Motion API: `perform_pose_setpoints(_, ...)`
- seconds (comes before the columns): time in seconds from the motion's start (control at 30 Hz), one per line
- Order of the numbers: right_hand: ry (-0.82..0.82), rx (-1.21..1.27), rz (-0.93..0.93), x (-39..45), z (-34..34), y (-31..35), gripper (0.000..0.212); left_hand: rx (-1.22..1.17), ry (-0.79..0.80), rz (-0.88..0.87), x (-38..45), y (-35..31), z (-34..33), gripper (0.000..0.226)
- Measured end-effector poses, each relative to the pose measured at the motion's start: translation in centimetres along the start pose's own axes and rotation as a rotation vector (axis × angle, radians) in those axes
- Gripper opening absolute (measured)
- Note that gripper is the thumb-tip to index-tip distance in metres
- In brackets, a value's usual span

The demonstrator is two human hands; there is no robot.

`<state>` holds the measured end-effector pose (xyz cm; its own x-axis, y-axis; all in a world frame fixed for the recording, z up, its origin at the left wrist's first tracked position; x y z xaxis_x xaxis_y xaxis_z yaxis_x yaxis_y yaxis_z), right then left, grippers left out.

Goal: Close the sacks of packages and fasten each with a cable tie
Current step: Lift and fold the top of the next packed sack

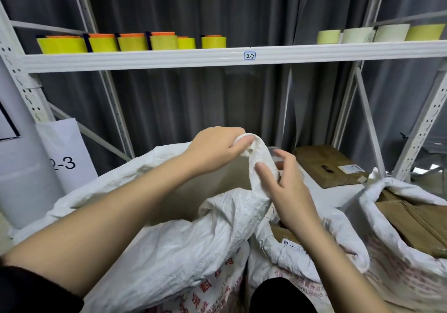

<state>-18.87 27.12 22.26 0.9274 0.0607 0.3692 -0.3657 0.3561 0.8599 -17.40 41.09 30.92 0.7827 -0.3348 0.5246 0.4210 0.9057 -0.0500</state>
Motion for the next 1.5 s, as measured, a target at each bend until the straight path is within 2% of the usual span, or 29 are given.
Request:
perform_pose_setpoints(0.07,-0.112,-0.016,0.101,-0.8,0.3,1.0,0.038,-0.034,0.021,0.034,0.4,0.1,0.2,0.051)
perform_pose_setpoints(0.17,-0.129,0.308,0.236,-1.0,0.3,1.8,0.014,-0.016,0.055,0.124,0.7,1.2,0.3,0.062)
perform_pose_setpoints(0.27,0.009,0.647,0.106,0.0,-0.6,0.6,0.015,0.144,-0.122,0.005,0.7,0.8,2.0,0.051)
perform_pose_setpoints(0.33,0.15,0.89,-0.053,0.6,-1.5,0.1,0.028,0.109,-0.239,-0.154,-0.3,-1.2,2.9,0.04)
perform_pose_setpoints(0.43,0.338,1.116,-0.189,0.7,-2.2,0.6,0.041,0.208,-0.21,-0.367,-1.9,-4.3,0.9,0.041)
perform_pose_setpoints(0.5,0.379,1.197,-0.218,0.5,-2.6,0.6,0.044,0.252,-0.193,-0.35,-1.9,-4.4,0.0,0.038)
perform_pose_setpoints(0.57,0.301,1.042,-0.209,0.2,-2.5,0.0,0.043,0.302,-0.231,-0.243,-1.3,-3.8,0.6,0.037)
perform_pose_setpoints(0.63,0.154,0.609,-0.125,-0.6,-1.7,0.1,0.044,0.341,-0.17,-0.135,-0.4,-3.3,0.9,0.043)
perform_pose_setpoints(0.7,-0.003,0.22,-0.011,-1.7,-0.5,0.5,0.049,0.259,0.03,-0.014,0.7,-2.0,-0.1,0.047)
perform_pose_setpoints(0.73,-0.067,0.141,0.049,-2.2,-0.2,0.8,0.042,0.151,0.146,0.047,1.0,-1.4,-0.6,0.047)
perform_pose_setpoints(0.77,-0.104,0.142,0.104,-2.6,-0.1,1.2,0.032,0.05,0.221,0.088,1.2,-1.1,-0.8,0.045)
perform_pose_setpoints(0.83,-0.078,0.319,0.15,-2.7,-0.4,1.4,0.021,-0.021,0.241,0.096,1.4,-0.9,-0.7,0.044)
perform_pose_setpoints(0.9,0.031,0.645,0.107,-2.4,-1.1,1.2,0.029,0.062,0.173,0.051,1.4,-1.2,-0.4,0.044)
perform_pose_setpoints(0.93,0.084,0.751,0.091,-2.3,-1.3,1.3,0.035,0.139,0.116,0.019,1.2,-1.6,-0.2,0.043)
perform_pose_setpoints(1.0,0.152,0.75,0.093,-2.2,-1.4,1.7,0.038,0.226,-0.097,-0.016,0.4,-2.4,1.3,0.029)
perform_pose_setpoints(1.07,0.13,0.688,0.117,-1.9,-1.0,2.3,0.029,0.115,-0.364,-0.017,-2.1,-3.2,3.8,0.018)
perform_pose_setpoints(1.1,0.087,0.669,0.129,-1.6,-0.7,2.7,0.026,0.025,-0.432,-0.022,-3.8,-3.7,4.4,0.018)
perform_pose_setpoints(1.17,-0.026,0.628,0.141,-0.9,-0.2,3.3,0.025,0.021,-0.409,-0.035,-6.8,-5.0,3.6,0.024)
perform_pose_setpoints(1.23,-0.13,0.593,0.152,-0.3,-0.1,4.0,0.024,0.19,-0.319,0.015,-8.4,-5.5,1.2,0.045)
perform_pose_setpoints(1.3,-0.19,0.604,0.142,0.2,-0.7,4.5,0.024,0.256,-0.255,0.083,-8.4,-4.9,-0.5,0.061)
perform_pose_setpoints(1.37,-0.227,0.65,0.105,0.8,-1.4,4.7,0.023,0.339,-0.26,0.127,-7.5,-4.0,-0.7,0.067)
perform_pose_setpoints(1.43,-0.214,0.727,0.026,1.7,-2.3,4.6,0.024,0.518,-0.241,0.201,-6.5,-2.8,-0.2,0.073)
perform_pose_setpoints(1.5,-0.177,0.915,-0.118,2.7,-3.3,3.9,0.028,0.716,-0.242,0.239,-5.7,-1.6,0.5,0.059)
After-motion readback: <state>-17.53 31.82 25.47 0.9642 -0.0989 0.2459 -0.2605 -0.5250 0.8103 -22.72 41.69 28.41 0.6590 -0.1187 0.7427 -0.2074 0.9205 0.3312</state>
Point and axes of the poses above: each hand's wrist, its own x-axis towards the middle knuckle, its own z-axis out of the back of the hand, y = z × x, the point moved 8 cm from there along x, towards the middle knuckle, and after that the axes turned 4 degrees about x, right-handed, at the moved point
